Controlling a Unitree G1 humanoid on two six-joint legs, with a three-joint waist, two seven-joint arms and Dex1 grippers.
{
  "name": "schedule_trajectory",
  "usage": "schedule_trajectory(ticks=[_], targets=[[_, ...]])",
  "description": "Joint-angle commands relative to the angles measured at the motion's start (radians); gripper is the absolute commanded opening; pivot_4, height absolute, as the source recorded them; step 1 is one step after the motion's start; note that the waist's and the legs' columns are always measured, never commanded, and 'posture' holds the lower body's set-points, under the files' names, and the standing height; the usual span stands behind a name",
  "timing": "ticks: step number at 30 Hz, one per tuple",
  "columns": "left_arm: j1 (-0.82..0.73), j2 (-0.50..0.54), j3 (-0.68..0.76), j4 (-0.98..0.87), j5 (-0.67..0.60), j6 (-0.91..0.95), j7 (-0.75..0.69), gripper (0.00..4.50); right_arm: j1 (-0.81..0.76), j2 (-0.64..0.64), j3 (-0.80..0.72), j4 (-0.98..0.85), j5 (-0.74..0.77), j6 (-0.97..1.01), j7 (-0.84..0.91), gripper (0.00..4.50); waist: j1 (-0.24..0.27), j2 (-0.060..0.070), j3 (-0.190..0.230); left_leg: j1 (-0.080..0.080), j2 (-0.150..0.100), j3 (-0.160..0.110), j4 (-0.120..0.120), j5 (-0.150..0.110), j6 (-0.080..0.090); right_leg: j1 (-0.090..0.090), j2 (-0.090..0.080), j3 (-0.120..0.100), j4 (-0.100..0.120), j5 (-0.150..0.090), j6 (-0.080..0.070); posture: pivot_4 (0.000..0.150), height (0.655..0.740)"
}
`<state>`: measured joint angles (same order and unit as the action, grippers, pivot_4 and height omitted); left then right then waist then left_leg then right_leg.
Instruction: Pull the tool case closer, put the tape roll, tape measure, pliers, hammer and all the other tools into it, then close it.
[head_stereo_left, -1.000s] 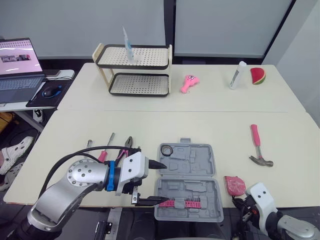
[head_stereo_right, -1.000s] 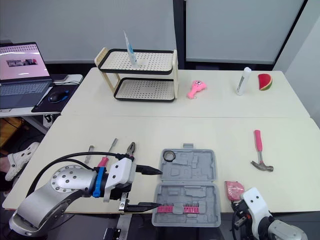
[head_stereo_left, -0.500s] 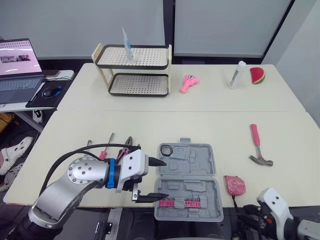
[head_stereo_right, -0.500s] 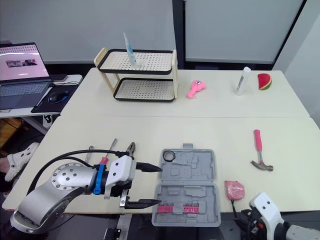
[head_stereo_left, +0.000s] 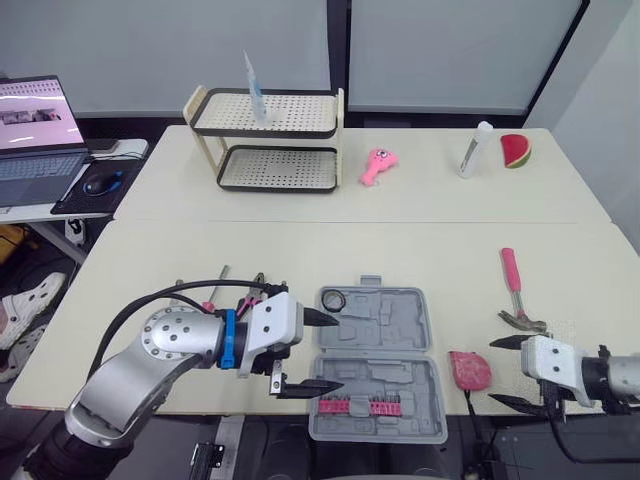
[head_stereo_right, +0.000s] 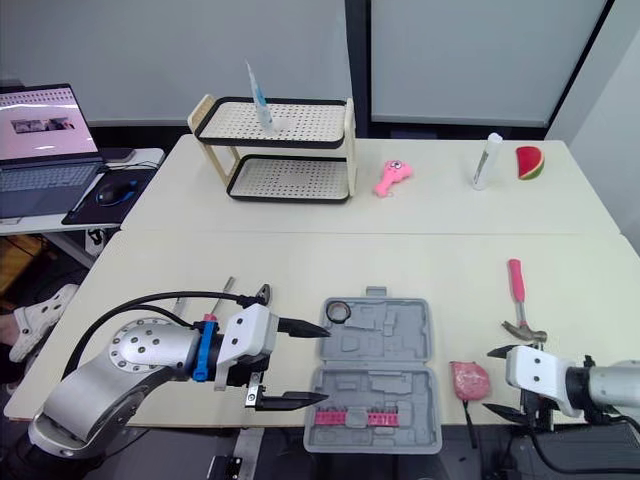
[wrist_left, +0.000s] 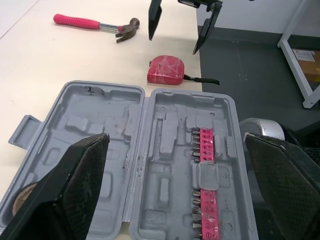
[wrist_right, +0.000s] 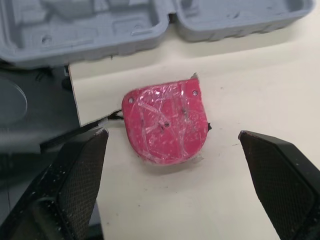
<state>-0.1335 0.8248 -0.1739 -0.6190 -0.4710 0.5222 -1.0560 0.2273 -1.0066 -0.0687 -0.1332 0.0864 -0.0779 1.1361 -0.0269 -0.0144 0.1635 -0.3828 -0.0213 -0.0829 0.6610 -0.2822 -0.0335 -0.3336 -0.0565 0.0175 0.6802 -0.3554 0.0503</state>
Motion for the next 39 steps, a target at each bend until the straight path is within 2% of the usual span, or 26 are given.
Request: schedule_trajectory(ticks=[1,16,27,30,32,39], targets=[[-0.002,-0.003,-0.01,-0.034,-0.006,-0.002,0.003,4.5,-0.056,-0.003,0.06,0.041,-0.018,-0.036,0.043,4.47,0.0,0.0,0.0,0.0,0.0,0.0,0.0,0.0,0.0,0.0,0.0,0.0,0.0,0.0,0.0,0.15,0.729],[0.006,-0.007,-0.034,-0.042,0.003,-0.016,-0.001,4.5,-0.222,0.028,0.2,0.205,-0.081,-0.101,0.059,4.47,0.001,0.0,0.0,0.0,0.0,0.0,0.001,0.0,0.0,0.0,-0.001,0.0,0.0,0.0,0.0,0.15,0.729],[0.023,-0.006,-0.04,-0.028,0.019,-0.046,-0.007,4.5,-0.266,0.041,0.241,0.249,-0.09,-0.116,0.068,4.47,0.001,0.0,0.0,0.0,0.0,0.0,0.001,0.0,0.0,0.0,-0.001,0.0,0.0,0.0,0.0,0.15,0.729],[0.023,-0.007,-0.041,-0.02,0.024,-0.053,-0.01,4.5,-0.272,0.046,0.25,0.256,-0.096,-0.124,0.067,3.84,0.001,0.0,0.0,0.0,0.0,0.0,0.001,0.0,0.0,0.0,-0.001,0.0,0.0,0.0,0.0,0.15,0.729],[0.021,-0.008,-0.04,-0.015,0.026,-0.055,-0.011,4.5,-0.278,0.054,0.254,0.259,-0.103,-0.127,0.061,3.22,0.001,0.0,0.0,0.0,0.0,0.0,0.001,0.0,0.0,0.0,-0.001,0.0,0.0,0.0,0.0,0.15,0.729],[0.015,-0.015,-0.038,0.008,0.037,-0.067,-0.011,4.5,-0.288,0.062,0.241,0.249,-0.106,-0.12,0.045,3.18,0.001,0.0,0.0,0.0,0.0,0.0,0.001,0.0,0.0,0.0,-0.001,0.0,0.0,0.0,0.0,0.15,0.729]])
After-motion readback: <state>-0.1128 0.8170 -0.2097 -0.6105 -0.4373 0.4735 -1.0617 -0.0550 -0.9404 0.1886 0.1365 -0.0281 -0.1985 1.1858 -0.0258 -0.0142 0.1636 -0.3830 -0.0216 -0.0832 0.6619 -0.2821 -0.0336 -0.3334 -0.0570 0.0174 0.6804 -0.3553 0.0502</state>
